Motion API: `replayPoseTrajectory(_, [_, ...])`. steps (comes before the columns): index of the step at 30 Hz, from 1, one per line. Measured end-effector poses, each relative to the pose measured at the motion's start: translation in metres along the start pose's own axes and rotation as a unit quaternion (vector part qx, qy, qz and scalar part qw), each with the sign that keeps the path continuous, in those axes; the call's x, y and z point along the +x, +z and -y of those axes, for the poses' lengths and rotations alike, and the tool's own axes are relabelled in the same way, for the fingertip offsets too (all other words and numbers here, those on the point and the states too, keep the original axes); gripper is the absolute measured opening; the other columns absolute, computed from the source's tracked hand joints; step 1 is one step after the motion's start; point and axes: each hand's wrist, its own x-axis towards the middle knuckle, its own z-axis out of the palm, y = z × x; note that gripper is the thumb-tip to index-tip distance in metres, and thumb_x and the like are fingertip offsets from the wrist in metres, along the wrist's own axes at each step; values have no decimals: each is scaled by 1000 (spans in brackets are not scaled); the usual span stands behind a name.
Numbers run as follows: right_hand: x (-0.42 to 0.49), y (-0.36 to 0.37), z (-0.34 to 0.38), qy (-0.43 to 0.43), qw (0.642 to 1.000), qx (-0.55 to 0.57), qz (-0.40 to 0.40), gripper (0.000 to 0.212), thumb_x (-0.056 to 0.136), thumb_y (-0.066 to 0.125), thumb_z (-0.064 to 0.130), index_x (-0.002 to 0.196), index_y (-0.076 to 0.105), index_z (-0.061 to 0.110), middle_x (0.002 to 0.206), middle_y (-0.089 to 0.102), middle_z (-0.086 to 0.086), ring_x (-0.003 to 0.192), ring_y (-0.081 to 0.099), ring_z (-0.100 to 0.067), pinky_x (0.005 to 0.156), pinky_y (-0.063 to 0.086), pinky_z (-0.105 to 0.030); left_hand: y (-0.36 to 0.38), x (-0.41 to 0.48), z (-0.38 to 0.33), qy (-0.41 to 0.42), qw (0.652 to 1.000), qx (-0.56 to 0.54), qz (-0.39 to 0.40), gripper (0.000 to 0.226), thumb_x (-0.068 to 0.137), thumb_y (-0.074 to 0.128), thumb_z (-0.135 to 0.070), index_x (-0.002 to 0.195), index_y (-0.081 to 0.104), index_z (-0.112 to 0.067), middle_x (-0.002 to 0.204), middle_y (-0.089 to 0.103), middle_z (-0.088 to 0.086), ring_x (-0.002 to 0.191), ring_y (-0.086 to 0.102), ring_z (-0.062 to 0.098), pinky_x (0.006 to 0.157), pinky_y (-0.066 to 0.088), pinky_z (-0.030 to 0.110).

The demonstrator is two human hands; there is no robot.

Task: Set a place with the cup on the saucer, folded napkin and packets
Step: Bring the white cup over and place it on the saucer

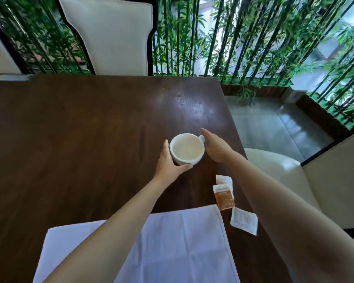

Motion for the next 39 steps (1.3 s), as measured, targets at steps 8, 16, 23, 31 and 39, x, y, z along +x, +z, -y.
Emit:
replayPoseTrajectory(8, [10, 5, 0, -10, 999, 12, -31, 36, 90, 47, 7, 125, 51, 13, 127, 59, -13, 114, 54, -32, 90, 44, -38, 2, 4, 7, 66, 995, -73, -12, 92, 61, 86, -28, 135, 32, -27, 123, 43, -14, 112, 42, 2, 83, 37, 10])
replayPoseTrajectory(16, [-11, -14, 7, 2, 996, 62, -59, 27, 89, 45, 4, 109, 63, 8, 107, 69, -14, 91, 63, -28, 75, 51, -34, -13, -5, -9, 63, 996, -61, 21, 93, 60, 87, -23, 135, 32, -25, 120, 42, -14, 109, 42, 3, 76, 37, 5])
replayPoseTrajectory(23, [-56, -66, 24, -16, 993, 116, 20, 19, 89, 56, 2, 107, 59, 8, 96, 60, -7, 83, 65, -25, 65, 56, -23, -45, -33, -46, 52, 990, -90, 91, 92, 62, 86, -22, 136, 32, -29, 123, 46, -12, 114, 49, 8, 85, 45, 16])
replayPoseTrajectory(31, [-138, -123, 53, -48, 981, 129, 136, 14, 90, 57, 5, 81, 54, 16, 100, 66, -22, 97, 68, -37, 88, 56, -44, -96, -99, -107, 89, 978, -93, 167, 86, 65, 83, -10, 136, 36, -25, 125, 53, -12, 114, 53, 2, 82, 49, 10])
replayPoseTrajectory(39, [-231, -149, 87, -106, 947, 205, 222, 5, 91, 57, 14, 87, 57, 13, 82, 66, -10, 66, 68, -11, 66, 59, -22, -143, -204, -138, 134, 972, -88, 173, 73, 69, 79, -6, 130, 47, -31, 127, 59, -10, 115, 56, 2, 86, 49, 16])
